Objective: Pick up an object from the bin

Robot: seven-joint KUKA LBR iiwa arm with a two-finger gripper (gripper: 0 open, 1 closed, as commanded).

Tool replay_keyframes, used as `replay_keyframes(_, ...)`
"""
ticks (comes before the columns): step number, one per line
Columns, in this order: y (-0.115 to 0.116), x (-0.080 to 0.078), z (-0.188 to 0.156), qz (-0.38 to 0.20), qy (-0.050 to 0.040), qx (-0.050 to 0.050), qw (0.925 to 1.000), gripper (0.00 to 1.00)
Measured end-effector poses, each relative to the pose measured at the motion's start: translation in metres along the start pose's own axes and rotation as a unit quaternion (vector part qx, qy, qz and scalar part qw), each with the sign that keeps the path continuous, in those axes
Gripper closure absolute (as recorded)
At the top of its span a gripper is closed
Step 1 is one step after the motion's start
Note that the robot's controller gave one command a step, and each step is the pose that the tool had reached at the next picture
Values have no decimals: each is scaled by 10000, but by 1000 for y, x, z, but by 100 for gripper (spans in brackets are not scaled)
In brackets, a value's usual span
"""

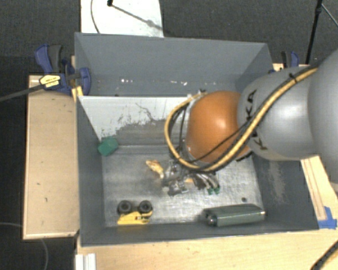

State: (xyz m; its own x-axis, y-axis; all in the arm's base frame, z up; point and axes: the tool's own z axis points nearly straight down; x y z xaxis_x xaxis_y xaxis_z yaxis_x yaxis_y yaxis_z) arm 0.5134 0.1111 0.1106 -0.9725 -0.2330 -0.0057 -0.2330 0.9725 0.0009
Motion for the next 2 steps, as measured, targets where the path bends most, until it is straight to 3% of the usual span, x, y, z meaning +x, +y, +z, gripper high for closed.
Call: replay_keyframes(2, 0, 2, -11, 14, 38, 0, 10000, 100)
